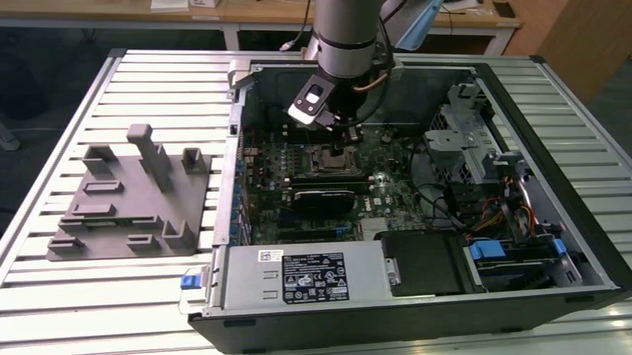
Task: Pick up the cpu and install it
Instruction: 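Close the cpu cover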
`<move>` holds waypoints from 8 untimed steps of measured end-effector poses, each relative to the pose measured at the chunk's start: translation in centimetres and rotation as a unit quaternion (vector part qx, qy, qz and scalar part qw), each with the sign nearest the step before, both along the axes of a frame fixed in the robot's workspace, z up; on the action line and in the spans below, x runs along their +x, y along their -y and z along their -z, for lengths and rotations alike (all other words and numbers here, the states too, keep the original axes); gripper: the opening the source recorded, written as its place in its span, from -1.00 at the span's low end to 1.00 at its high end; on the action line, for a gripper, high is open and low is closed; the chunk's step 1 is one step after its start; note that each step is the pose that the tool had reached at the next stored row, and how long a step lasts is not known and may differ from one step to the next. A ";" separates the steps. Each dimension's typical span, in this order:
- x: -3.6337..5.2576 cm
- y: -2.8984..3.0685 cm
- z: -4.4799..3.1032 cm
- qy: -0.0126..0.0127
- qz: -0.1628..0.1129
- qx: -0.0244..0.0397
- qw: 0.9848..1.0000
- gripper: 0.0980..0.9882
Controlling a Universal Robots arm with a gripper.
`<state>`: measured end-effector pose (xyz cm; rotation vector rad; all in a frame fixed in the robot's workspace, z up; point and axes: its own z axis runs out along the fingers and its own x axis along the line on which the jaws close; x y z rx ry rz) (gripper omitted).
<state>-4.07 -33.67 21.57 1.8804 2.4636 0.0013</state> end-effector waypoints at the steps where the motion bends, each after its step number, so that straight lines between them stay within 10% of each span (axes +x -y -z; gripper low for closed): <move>1: 0.00 0.00 0.00 0.000 -0.005 0.000 1.000 -0.98; 8: 0.00 0.00 0.00 0.000 -0.045 0.000 0.999 -0.98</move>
